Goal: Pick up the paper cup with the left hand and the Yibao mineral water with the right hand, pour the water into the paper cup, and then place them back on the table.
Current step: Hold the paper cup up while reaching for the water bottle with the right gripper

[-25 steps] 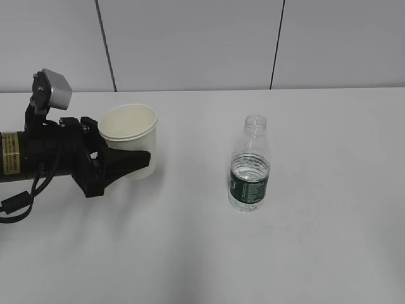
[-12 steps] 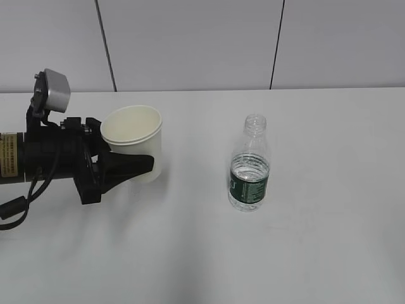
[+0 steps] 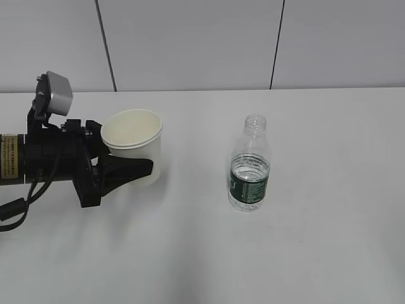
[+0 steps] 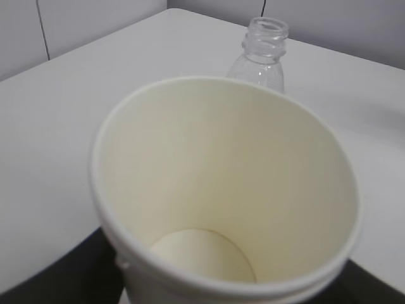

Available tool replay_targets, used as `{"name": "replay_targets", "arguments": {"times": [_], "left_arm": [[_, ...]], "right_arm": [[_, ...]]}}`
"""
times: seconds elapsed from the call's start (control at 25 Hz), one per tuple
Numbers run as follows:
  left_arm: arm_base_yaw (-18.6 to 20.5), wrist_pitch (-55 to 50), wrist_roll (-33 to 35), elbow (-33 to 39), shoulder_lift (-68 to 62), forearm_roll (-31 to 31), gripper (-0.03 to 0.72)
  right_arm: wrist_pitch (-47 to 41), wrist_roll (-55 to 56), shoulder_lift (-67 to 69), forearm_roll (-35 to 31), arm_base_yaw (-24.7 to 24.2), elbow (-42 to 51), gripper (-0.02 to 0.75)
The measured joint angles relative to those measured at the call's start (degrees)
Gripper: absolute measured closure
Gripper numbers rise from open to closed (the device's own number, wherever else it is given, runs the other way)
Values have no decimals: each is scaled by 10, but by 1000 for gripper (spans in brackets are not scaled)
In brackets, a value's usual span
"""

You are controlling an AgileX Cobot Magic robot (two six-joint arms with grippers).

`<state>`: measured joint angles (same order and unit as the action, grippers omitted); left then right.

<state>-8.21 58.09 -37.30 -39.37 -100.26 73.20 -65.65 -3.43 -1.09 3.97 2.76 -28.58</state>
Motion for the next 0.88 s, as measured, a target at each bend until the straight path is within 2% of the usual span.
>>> {"name": "replay_targets", "arguments": {"times": [0.88], "left_arm": [[0, 0, 0, 0, 0, 2, 252]], "right_arm": [[0, 0, 0, 8, 0, 0, 146]]}}
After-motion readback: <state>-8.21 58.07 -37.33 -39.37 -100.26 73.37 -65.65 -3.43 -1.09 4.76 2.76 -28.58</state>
